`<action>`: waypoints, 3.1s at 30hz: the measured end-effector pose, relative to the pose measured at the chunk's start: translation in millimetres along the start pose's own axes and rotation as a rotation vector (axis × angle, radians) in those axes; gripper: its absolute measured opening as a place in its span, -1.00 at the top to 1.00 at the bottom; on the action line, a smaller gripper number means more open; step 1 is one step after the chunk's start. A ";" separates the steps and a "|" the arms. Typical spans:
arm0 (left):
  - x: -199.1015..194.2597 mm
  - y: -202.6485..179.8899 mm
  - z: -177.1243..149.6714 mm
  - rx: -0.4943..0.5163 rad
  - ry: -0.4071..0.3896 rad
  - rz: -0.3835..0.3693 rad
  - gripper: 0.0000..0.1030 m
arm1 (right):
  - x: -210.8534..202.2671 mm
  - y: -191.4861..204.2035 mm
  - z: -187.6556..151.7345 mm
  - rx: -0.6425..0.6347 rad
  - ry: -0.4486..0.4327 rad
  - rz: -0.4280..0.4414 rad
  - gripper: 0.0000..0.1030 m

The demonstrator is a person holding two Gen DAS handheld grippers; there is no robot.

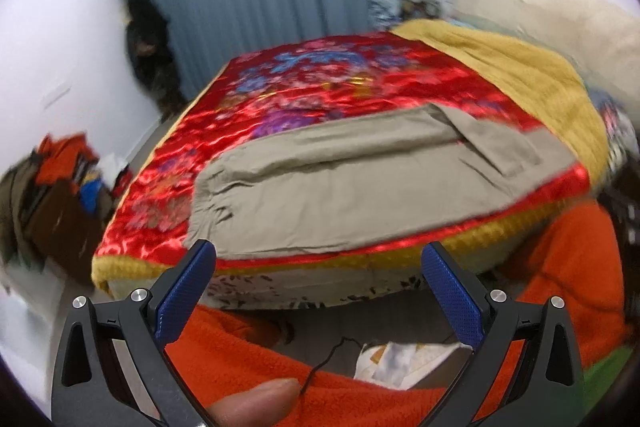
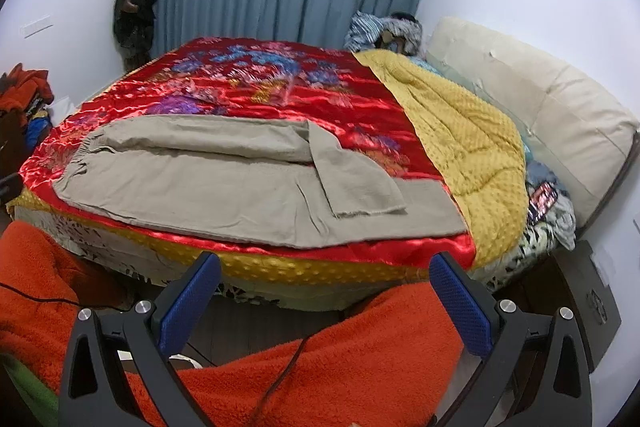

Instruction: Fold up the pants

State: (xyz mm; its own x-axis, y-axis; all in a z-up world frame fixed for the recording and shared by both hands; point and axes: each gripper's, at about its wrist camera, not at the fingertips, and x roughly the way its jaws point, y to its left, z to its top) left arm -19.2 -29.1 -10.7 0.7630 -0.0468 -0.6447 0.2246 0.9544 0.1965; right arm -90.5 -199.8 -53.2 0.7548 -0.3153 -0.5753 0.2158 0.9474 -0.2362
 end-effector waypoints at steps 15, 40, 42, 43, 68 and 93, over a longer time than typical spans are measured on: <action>0.8 -25.2 -5.8 0.138 0.018 -0.021 -0.99 | -6.9 19.7 -0.9 -0.073 -0.057 0.025 -0.99; 11.4 -9.5 -5.6 0.062 0.057 0.040 -0.99 | 1.2 9.5 -0.9 -0.032 -0.026 0.040 -0.99; 11.3 -8.4 -5.7 0.056 0.057 0.038 -0.99 | 1.0 8.3 -0.5 -0.024 -0.024 0.040 -0.99; 11.0 -7.2 -5.1 0.053 0.057 0.036 -0.99 | 0.8 7.7 -0.4 -0.021 -0.025 0.038 -0.99; 12.1 3.9 -4.7 -0.003 0.064 -0.002 -0.99 | 0.8 6.1 0.3 -0.016 -0.029 0.034 -0.99; 14.9 3.1 -8.6 -0.019 0.075 -0.005 -0.99 | 12.6 0.7 -3.5 -0.002 0.021 -0.036 -0.99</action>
State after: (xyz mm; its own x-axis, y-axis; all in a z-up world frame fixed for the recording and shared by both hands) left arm -12.3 -24.4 -26.0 0.7140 -0.0304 -0.6995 0.2168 0.9596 0.1796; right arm -83.0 -203.2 -63.3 0.7333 -0.3506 -0.5826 0.2417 0.9353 -0.2586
